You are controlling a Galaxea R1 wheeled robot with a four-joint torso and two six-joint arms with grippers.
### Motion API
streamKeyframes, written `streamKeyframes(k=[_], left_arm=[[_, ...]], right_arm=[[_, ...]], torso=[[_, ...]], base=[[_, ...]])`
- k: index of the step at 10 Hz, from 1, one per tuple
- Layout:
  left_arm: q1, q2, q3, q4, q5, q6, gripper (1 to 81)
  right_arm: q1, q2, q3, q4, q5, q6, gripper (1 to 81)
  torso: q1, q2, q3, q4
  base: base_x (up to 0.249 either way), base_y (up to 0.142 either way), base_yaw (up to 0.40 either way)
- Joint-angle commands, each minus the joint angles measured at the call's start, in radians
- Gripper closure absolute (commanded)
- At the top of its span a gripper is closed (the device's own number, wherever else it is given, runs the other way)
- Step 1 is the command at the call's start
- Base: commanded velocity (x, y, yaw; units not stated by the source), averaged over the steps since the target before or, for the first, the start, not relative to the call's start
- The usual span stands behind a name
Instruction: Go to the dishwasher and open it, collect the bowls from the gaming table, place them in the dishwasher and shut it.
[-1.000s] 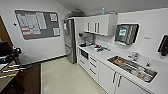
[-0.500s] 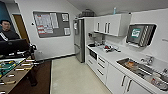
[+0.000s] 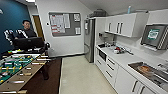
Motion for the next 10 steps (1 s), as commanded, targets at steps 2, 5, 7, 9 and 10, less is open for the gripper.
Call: streamKeyframes(k=[2, 5, 7, 9, 10], left_arm=[[-0.050, -0.017, -0.002, 0.003, 0.054, 0.006, 1.0], [-0.050, -0.020, -0.002, 0.000, 0.054, 0.006, 1.0], [-0.050, -0.020, -0.002, 0.001, 0.054, 0.006, 1.0], [-0.050, -0.022, -0.002, 0.005, 0.054, 0.006, 1.0], [-0.050, -0.025, -0.002, 0.006, 0.054, 0.006, 1.0]], right_arm=[[0.051, -0.006, 0.008, -0.014, -0.048, -0.004, 1.0], [0.046, -0.016, 0.011, -0.009, -0.045, -0.004, 1.0], [0.048, -0.016, 0.007, -0.007, -0.047, -0.002, 1.0], [0.048, -0.017, 0.010, -0.006, -0.045, -0.002, 1.0], [0.049, -0.017, 0.013, -0.004, -0.045, -0.002, 1.0]], torso=[[0.000, 0.000, 0.000, 0.000], [0.000, 0.000, 0.000, 0.000], [0.000, 0.000, 0.000, 0.000], [0.000, 0.000, 0.000, 0.000], [0.000, 0.000, 0.000, 0.000]], base=[[0.000, 0.000, 0.299], [0.000, 0.000, 0.299], [0.000, 0.000, 0.299], [0.000, 0.000, 0.299], [0.000, 0.000, 0.299]])
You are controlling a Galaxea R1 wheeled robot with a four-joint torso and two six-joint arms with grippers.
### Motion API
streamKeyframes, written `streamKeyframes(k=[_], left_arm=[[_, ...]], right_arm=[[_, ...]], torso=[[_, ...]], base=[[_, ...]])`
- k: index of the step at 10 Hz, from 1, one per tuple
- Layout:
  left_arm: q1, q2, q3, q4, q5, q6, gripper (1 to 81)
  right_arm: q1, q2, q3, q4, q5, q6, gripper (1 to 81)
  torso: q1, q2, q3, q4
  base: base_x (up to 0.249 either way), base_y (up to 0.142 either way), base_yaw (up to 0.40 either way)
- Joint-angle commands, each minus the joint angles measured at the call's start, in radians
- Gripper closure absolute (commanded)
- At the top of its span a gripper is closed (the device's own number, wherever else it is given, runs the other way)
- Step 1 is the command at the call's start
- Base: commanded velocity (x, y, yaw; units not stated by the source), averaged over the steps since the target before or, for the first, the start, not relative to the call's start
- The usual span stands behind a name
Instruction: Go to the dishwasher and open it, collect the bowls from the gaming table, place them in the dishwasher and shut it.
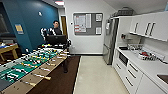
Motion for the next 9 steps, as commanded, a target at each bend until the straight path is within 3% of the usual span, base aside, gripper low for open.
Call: streamKeyframes(k=[1, 9], left_arm=[[-0.050, -0.024, -0.002, 0.006, 0.052, 0.006, 1.0], [-0.050, -0.028, -0.002, 0.008, 0.053, 0.006, 1.0]], right_arm=[[0.051, -0.003, 0.015, -0.001, -0.045, -0.002, 1.0], [0.054, -0.007, 0.015, 0.005, -0.043, 0.004, 1.0]], torso=[[0.000, 0.000, 0.000, 0.000], [0.000, 0.000, 0.000, 0.000]], base=[[0.000, 0.000, 0.299], [0.000, 0.000, 0.299]])
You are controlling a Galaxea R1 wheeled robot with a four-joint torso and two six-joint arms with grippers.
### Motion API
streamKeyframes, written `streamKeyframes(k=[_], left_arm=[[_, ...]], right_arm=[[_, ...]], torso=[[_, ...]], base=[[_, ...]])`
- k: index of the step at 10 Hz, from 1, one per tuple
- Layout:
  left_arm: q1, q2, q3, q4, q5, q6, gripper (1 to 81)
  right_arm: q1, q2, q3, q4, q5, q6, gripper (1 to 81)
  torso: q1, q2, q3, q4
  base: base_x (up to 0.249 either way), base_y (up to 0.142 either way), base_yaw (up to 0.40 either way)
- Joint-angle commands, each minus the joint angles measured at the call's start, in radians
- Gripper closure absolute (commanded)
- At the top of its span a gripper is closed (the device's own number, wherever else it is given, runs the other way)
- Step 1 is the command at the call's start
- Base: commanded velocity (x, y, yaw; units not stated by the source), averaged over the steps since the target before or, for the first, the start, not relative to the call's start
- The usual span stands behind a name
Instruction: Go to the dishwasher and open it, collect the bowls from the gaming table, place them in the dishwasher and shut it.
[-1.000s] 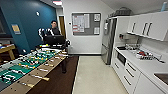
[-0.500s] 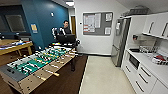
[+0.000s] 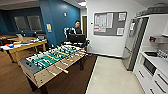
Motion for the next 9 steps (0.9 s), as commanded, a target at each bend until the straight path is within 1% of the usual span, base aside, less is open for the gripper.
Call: streamKeyframes(k=[1, 9], left_arm=[[-0.050, -0.015, 0.000, 0.007, 0.051, 0.006, 1.0], [-0.054, -0.015, 0.000, 0.006, 0.053, 0.006, 1.0]], right_arm=[[0.046, -0.006, 0.014, 0.003, -0.043, 0.005, 1.0], [0.054, -0.004, 0.016, 0.005, -0.043, 0.009, 1.0]], torso=[[0.000, 0.000, 0.000, 0.000], [0.000, 0.000, 0.000, 0.000]], base=[[0.000, 0.000, 0.299], [0.000, 0.000, 0.299]])
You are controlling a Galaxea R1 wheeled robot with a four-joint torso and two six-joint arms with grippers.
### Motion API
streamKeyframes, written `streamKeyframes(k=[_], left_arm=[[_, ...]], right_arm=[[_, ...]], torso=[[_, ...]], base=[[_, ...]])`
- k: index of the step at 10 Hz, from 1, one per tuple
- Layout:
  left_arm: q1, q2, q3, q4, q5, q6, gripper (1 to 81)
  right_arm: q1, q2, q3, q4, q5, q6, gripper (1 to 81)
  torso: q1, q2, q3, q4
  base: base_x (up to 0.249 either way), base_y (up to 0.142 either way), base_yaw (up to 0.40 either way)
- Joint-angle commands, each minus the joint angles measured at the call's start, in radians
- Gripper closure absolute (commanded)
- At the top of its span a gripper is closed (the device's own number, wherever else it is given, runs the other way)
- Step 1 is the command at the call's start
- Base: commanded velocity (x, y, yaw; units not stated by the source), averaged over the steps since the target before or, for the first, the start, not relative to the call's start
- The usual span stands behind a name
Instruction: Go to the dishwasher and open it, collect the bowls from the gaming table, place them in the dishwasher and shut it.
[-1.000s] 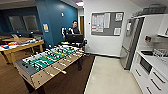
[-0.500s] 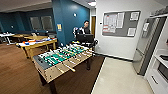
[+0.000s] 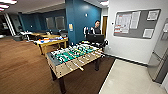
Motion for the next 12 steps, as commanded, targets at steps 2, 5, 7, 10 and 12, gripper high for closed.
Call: streamKeyframes(k=[2, 5, 7, 10, 12], left_arm=[[-0.050, -0.014, 0.000, 0.006, 0.054, 0.006, 1.0], [-0.050, -0.014, 0.000, 0.006, 0.054, 0.006, 1.0], [-0.050, -0.015, 0.000, 0.006, 0.054, 0.006, 1.0], [-0.050, -0.015, -0.002, 0.007, 0.054, 0.006, 1.0], [-0.050, -0.015, -0.003, 0.007, 0.054, 0.006, 1.0]], right_arm=[[0.052, -0.004, 0.018, 0.005, -0.041, 0.004, 1.0], [0.059, 0.000, 0.018, 0.005, -0.041, 0.004, 1.0], [0.066, 0.009, 0.014, 0.005, -0.045, 0.004, 1.0], [0.066, 0.009, 0.013, 0.005, -0.045, 0.004, 1.0], [0.066, 0.010, 0.008, 0.005, -0.044, 0.004, 1.0]], torso=[[0.000, 0.000, 0.000, 0.000], [0.000, 0.000, 0.000, 0.000], [0.000, 0.000, 0.000, 0.000], [0.000, 0.000, 0.000, 0.000], [0.000, 0.000, 0.000, 0.000]], base=[[0.000, 0.000, 0.299], [0.000, 0.000, 0.299], [0.000, 0.000, 0.299], [0.000, 0.000, 0.299], [0.000, 0.000, 0.299]])
